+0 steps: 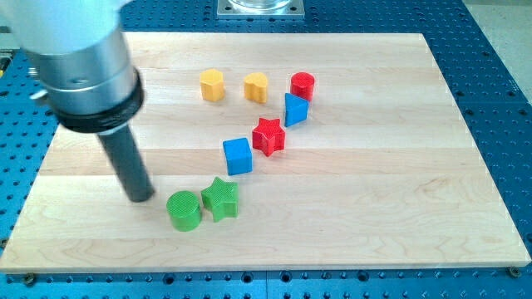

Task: Move the green blocks vertical to each other

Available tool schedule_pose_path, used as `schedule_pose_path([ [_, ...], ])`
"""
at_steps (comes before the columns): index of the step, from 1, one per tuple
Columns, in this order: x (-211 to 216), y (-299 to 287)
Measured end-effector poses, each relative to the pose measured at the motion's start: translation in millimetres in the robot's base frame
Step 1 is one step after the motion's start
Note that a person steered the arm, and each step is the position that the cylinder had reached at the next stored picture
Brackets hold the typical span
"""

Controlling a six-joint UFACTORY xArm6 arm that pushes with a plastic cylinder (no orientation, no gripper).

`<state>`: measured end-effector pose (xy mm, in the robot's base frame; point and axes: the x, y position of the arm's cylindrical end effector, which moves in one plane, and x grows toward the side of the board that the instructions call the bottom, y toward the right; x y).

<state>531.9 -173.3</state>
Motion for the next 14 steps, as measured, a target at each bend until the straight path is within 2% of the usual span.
schedule_pose_path([
  [1,32.1,-17.6],
  [2,44.1,4.1],
  [5,37.1,125.6],
  [7,36.9,170.4],
  [9,44.3,157.4],
  [10,44.5,110.1],
  [11,32.2,99.7],
  [12,15.3,118.4],
  [13,-2.0,161.3],
  [14,-2.6,177.1],
])
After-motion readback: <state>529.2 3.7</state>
